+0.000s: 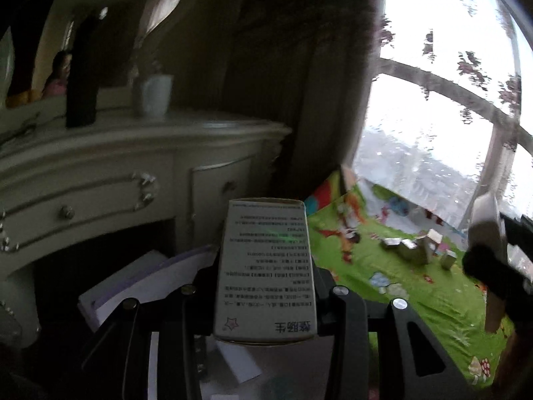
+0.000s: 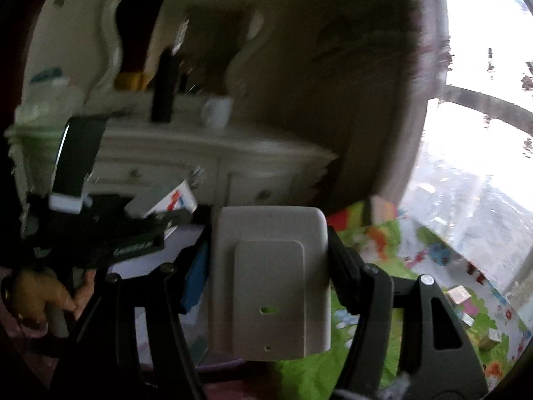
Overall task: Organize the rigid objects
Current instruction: 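Lower both held items into the storage box and open both tools, then move both open tools back over the boxes on the bed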
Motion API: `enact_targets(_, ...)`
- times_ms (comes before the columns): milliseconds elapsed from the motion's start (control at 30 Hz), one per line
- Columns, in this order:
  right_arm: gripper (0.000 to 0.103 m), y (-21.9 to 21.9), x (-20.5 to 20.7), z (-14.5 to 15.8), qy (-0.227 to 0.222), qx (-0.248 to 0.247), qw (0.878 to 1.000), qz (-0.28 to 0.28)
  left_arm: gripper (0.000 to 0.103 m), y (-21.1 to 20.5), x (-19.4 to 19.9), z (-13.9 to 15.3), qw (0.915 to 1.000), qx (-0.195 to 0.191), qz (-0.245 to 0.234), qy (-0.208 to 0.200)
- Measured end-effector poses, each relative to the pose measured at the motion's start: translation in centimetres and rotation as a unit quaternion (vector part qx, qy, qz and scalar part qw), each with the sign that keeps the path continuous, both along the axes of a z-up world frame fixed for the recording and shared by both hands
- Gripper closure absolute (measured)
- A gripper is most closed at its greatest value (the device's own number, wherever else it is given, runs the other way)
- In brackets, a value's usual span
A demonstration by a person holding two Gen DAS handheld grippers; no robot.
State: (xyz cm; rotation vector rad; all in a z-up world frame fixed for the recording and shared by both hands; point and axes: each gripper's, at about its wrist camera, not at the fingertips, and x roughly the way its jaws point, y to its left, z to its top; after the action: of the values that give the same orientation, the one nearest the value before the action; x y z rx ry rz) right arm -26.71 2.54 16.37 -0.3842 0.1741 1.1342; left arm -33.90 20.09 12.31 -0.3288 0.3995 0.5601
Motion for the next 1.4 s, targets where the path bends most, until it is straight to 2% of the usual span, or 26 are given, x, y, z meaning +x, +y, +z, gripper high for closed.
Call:
enact_targets(267,0.036,5.3,-2.6,-4.4,-0.012,-0.109,0.992,0.066,0.062,3.3,-0.8,-3.3,0.9972,-0.047,0.031,0.049)
enact_targets(467,0.036,8.1,-3.5,-9.2,0.011,-0.190,0.975,0.112,0.062,5.4,-0.9,-6.3,0.9916,-0.077,0.044,0.095)
enact_targets(567,0.036,8.7,-4.2,-11.1,0.012,-0.216,0.968,0.127,0.062,6.6,-1.2,-7.8,0.9876,-0.100,0.051,0.110)
enact_targets(700,0.036,9.0,-5.0,-12.6,0.014,-0.233,0.962,0.144,0.062,7.8,-0.9,-9.3,0.9825,-0.110,0.056,0.140)
enact_targets(867,0.036,9.4,-4.8,-13.6,0.022,-0.242,0.959,0.145,0.062,9.4,-0.1,-10.7,0.9767,-0.130,0.056,0.161)
enact_targets(933,0.035,9.4,-4.4,-13.6,0.038,-0.237,0.960,0.145,0.055,9.7,0.5,-10.8,0.9730,-0.130,0.062,0.180)
enact_targets(1000,0.028,9.1,-3.5,-13.2,0.062,-0.226,0.961,0.146,0.018,9.8,0.8,-10.7,0.9692,-0.117,0.086,0.199)
enact_targets(1033,0.022,9.0,-3.2,-13.0,0.068,-0.218,0.963,0.142,0.015,9.6,0.6,-10.3,0.9694,-0.107,0.101,0.197)
enact_targets(1067,0.018,8.3,-2.6,-12.5,0.075,-0.203,0.966,0.138,0.014,9.4,0.4,-10.0,0.9706,-0.101,0.106,0.191)
enact_targets(1167,0.016,6.3,-1.0,-11.1,0.085,-0.167,0.975,0.115,0.014,8.5,0.9,-9.0,0.9720,-0.081,0.104,0.194)
enact_targets(1233,0.014,4.5,0.6,-10.0,0.089,-0.145,0.982,0.085,0.014,7.3,2.1,-8.4,0.9737,-0.069,0.084,0.200)
enact_targets(1333,0.012,1.4,3.6,-9.1,0.085,-0.123,0.989,0.017,0.014,5.2,3.9,-7.9,0.9762,-0.056,0.052,0.203)
enact_targets(1400,0.012,-1.4,6.2,-9.2,0.092,-0.115,0.988,-0.036,0.014,3.2,5.8,-7.9,0.9765,-0.053,0.019,0.208)
